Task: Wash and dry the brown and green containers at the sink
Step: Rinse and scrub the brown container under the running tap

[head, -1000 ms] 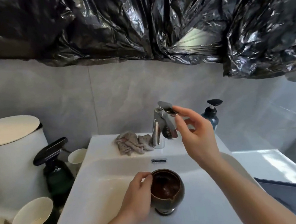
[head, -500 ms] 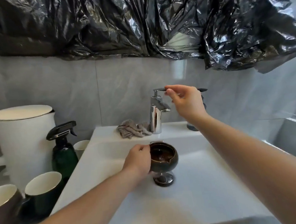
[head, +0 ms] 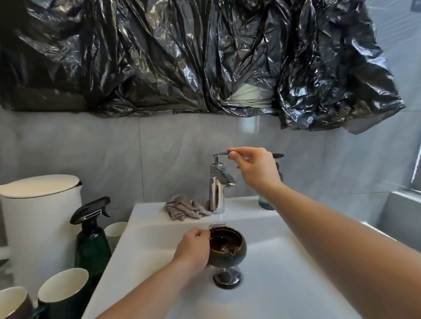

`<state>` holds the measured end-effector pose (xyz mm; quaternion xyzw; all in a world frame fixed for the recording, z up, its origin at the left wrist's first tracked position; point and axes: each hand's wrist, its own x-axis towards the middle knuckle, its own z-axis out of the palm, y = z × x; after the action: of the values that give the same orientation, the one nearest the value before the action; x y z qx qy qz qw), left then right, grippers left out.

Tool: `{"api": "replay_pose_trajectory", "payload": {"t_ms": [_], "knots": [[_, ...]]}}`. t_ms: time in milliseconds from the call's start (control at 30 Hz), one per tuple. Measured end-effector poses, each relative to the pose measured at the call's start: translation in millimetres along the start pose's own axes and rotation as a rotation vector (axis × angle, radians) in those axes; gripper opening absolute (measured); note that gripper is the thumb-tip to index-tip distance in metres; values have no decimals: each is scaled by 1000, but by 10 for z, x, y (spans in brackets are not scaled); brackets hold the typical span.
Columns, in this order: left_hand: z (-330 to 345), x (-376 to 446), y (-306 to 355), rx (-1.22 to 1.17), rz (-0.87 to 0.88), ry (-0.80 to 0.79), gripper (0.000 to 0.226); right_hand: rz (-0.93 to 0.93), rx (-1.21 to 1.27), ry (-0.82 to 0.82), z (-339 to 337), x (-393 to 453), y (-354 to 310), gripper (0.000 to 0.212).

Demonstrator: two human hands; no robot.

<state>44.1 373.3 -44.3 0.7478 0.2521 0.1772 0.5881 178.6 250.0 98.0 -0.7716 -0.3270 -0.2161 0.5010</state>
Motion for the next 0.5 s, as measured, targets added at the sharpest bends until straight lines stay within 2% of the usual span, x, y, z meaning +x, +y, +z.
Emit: {"api": "replay_pose_trajectory", "payload": {"t_ms": [500], "knots": [[34, 46, -46, 8, 16, -38, 25, 16, 23, 19, 62, 54, 76, 25]]}}
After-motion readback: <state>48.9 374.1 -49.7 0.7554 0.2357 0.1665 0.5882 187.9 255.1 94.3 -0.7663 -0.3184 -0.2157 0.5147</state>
